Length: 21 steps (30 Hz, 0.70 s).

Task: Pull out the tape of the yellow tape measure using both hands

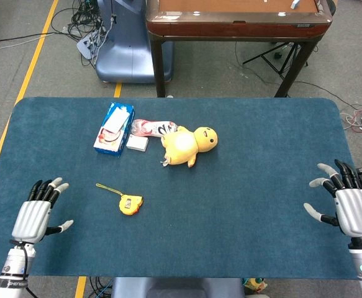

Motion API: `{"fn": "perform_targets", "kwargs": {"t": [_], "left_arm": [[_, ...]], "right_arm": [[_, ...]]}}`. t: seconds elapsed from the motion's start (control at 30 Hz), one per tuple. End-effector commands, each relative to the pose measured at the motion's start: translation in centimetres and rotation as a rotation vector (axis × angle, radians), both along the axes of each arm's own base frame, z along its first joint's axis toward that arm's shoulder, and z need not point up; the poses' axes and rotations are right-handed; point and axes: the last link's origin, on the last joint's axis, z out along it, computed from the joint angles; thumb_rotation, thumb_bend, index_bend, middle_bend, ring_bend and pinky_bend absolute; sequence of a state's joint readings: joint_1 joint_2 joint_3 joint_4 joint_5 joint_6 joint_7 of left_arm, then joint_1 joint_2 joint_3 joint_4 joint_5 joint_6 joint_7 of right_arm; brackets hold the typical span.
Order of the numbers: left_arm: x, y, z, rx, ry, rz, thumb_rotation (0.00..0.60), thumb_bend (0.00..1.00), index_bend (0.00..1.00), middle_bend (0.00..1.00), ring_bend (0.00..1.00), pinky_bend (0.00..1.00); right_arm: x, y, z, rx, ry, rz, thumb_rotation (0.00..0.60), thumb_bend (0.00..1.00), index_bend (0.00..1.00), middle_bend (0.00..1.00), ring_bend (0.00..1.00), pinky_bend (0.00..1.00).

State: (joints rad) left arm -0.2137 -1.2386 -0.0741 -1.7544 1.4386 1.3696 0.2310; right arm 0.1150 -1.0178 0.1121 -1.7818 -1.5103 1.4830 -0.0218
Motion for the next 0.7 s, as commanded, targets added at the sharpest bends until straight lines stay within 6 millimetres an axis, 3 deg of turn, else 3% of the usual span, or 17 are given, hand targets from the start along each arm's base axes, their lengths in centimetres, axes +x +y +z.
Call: {"fn": "perform_targets", "kwargs": {"t": [0.03,0.33,0.7], "left_arm": [[1.1,1.4,-1.0,-0.076,-0.048,-0.041,0.6,0.13,0.19,0.12,0.08,0.0],[2.5,3.8,-4.8,-0.256,-0.012,-0.072,0.6,0.13,0.16,0.12,0.08,0.0],[4.1,6.5,-9.8,-0.313,0.06,-0.112,0.6,0.13,0.14,0.13,0.08,0.0]], "right_arm": [[0.8,-0.7,0.8,-0.014,0.017,0.018,0.6,0.26,0.42,0.19,0.04,0.0],[1.1,-1.1,1.0,-0.005,0.012,0.016,0.6,0.26,0.42,0.19,0.04,0.0],[0.5,-0.4,1.4,-0.008,0.008,-0.009,0.6,0.26,0.42,0.19,0.04,0.0]]}}
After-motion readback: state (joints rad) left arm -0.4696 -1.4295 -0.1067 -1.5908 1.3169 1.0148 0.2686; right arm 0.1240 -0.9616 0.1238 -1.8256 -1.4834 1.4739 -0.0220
